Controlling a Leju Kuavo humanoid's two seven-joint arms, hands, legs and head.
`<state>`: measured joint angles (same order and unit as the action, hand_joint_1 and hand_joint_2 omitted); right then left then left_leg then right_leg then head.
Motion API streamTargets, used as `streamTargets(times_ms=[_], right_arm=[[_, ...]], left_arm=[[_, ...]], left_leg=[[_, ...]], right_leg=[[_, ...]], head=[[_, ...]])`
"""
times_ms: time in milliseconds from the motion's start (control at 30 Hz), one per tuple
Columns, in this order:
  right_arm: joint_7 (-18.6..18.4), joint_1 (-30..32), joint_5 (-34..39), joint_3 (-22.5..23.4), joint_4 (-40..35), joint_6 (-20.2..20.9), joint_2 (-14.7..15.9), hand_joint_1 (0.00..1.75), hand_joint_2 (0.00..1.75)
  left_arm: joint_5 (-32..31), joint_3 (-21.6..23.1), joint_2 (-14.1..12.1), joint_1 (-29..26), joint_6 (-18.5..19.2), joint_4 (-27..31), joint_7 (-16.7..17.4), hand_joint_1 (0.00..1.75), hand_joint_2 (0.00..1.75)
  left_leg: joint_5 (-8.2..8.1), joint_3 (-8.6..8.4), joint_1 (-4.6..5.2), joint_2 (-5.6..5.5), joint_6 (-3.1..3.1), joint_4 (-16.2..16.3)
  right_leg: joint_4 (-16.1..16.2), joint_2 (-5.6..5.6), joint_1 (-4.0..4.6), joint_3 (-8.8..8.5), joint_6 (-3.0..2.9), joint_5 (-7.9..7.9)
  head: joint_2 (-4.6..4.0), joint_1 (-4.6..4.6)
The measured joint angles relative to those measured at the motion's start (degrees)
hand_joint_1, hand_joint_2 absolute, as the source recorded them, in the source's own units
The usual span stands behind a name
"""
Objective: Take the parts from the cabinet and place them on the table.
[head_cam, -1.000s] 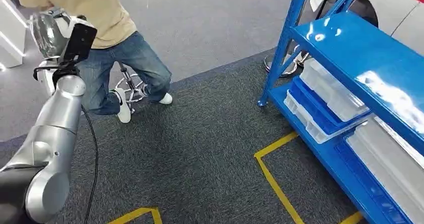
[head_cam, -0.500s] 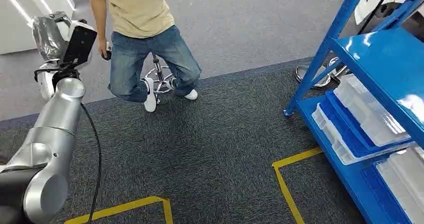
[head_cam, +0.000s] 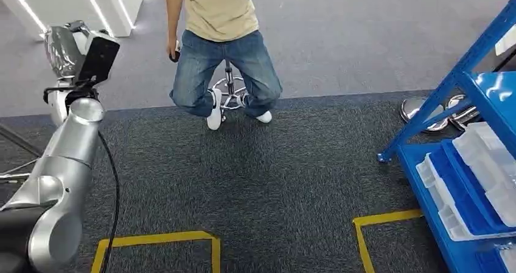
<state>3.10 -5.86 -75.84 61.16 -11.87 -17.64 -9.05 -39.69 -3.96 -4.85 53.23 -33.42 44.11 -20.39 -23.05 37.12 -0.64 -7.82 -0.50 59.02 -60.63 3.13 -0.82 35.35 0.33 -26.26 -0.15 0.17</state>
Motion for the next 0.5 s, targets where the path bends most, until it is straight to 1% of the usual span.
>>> streamTargets(times_ms=[33, 67, 100, 133, 167, 200, 233, 267, 300, 333, 367, 400, 433, 500], right_arm=[[0.0, 0.0, 0.0, 0.0, 0.0, 0.0, -0.1, 0.00, 0.00], [0.0, 0.0, 0.0, 0.0, 0.0, 0.1, 0.0, 0.00, 0.00], [0.0, 0.0, 0.0, 0.0, 0.0, 0.1, 0.0, 0.00, 0.00], [0.0, 0.0, -0.1, 0.0, 0.0, 0.2, 0.0, 0.00, 0.00], [0.0, 0.0, -0.1, -0.1, 0.0, 0.3, 0.0, 0.00, 0.00], [0.0, 0.1, -0.2, -0.1, 0.0, 0.4, 0.0, 0.00, 0.00], [0.0, 0.1, -0.2, -0.1, 0.0, 0.5, 0.0, 0.00, 0.00], [0.0, 0.1, -0.4, -0.1, 0.0, 0.6, 0.0, 0.00, 0.00], [0.0, 0.1, -0.4, -0.2, 0.0, 0.6, -0.1, 0.00, 0.00], [0.0, 0.1, -0.4, -0.2, 0.0, 0.6, -0.1, 0.00, 0.00], [0.0, 0.1, -0.5, -0.2, 0.0, 0.6, -0.1, 0.00, 0.00], [0.0, 0.1, -0.5, -0.2, 0.0, 0.6, -0.1, 0.00, 0.00], [0.0, 0.0, -0.5, -0.2, 0.0, 0.6, -0.2, 0.00, 0.00], [0.0, -0.2, -0.5, -0.3, 0.0, 0.6, -0.2, 0.00, 0.00]], left_arm=[[0.0, 0.0, 0.0, 0.0, 0.0, 0.1, 0.0, 1.75, 1.75], [0.0, 0.0, -0.1, -0.1, 0.0, 0.1, -0.1, 1.75, 1.75], [0.1, 0.0, -0.2, 0.3, 0.0, 0.1, -0.1, 1.75, 1.75], [0.3, 0.0, -0.2, 0.4, 0.2, 0.1, -0.1, 1.75, 1.75], [0.7, 0.0, -0.2, 0.3, 0.8, 0.1, -0.1, 1.75, 1.75], [1.2, 0.0, -0.2, 0.0, 1.7, 0.1, -0.2, 1.75, 1.75], [1.4, 0.0, -0.2, -0.2, 2.5, 0.1, -0.4, 1.75, 1.75], [1.6, 0.0, -0.2, -0.3, 3.0, 0.1, -0.6, 1.75, 1.75], [1.7, 0.0, -0.2, -0.2, 3.2, 0.1, -0.7, 1.75, 1.75], [1.7, 0.0, -0.2, -0.1, 3.2, 0.2, -0.8, 1.75, 1.75], [1.8, 0.0, -0.2, -0.1, 3.3, 0.4, -0.8, 1.75, 1.75], [1.8, 0.0, -0.2, 0.2, 3.3, 0.5, -0.9, 1.75, 1.75], [1.8, 0.0, -0.2, 0.2, 3.3, 0.5, -0.9, 1.75, 1.75], [1.8, 0.0, -0.3, 0.0, 3.4, 0.5, -0.9, 1.75, 1.75]], left_leg=[[-0.02, -0.06, 0.19, -0.47, 0.40, -0.1], [-0.69, 0.22, 0.37, 2.96, 0.65, 0.9], [-2.12, 1.31, 0.34, 5.20, 0.92, 3.2], [-4.06, 3.32, 0.15, 6.55, 1.30, 7.2], [-5.84, 5.50, 0.01, 7.05, 1.54, 11.5], [-7.09, 7.61, -0.11, 7.29, 1.76, 15.4], [-6.82, 8.58, -0.22, 7.46, 1.85, 16.9], [-5.17, 7.94, -0.35, 7.55, 1.90, 15.2], [-2.78, 5.95, -0.38, 7.84, 1.83, 11.3], [-0.23, 3.04, -0.33, 8.86, 1.62, 5.9], [1.37, 0.35, -0.11, 10.93, 1.26, 1.1], [0.08, -0.44, 0.88, 12.61, 0.89, -0.4], [0.36, -0.26, 0.86, 11.70, 0.19, -0.5], [0.08, -0.14, 0.99, 10.13, -0.35, -0.5]], right_leg=[[0.7, -1.02, -0.51, -0.46, -0.50, 0.25], [1.2, -1.71, -0.54, -0.96, -0.86, 0.40], [1.4, -2.26, -0.48, -1.14, -1.25, 0.37], [1.4, -2.90, -0.43, -1.19, -1.35, 0.30], [1.4, -3.57, -0.42, -1.27, -1.45, 0.19], [1.4, -4.35, -0.45, -1.28, -1.44, 0.06], [1.3, -5.08, -0.48, -1.33, -1.41, -0.04], [1.3, -5.84, -0.48, -1.45, -1.34, -0.18], [1.3, -6.62, -0.47, -1.63, -1.26, -0.37], [1.3, -7.33, -0.46, -1.95, -1.10, -0.59], [1.3, -7.90, -0.37, -2.31, -0.84, -0.85], [1.3, -8.41, 0.01, -2.44, -0.46, -1.10], [1.3, -9.08, 0.12, -2.53, -0.20, -1.25], [1.7, -10.46, 0.09, -3.17, 0.44, -1.52]], head=[[0.00, 0.09], [0.00, -0.18], [0.00, -0.48], [0.00, -0.44], [0.00, -0.48], [0.00, -0.46], [0.00, -0.48], [0.00, -0.48], [0.00, -0.46], [0.00, -0.48], [0.00, -0.46], [0.00, -0.46], [0.00, -0.35], [0.00, -0.39]])
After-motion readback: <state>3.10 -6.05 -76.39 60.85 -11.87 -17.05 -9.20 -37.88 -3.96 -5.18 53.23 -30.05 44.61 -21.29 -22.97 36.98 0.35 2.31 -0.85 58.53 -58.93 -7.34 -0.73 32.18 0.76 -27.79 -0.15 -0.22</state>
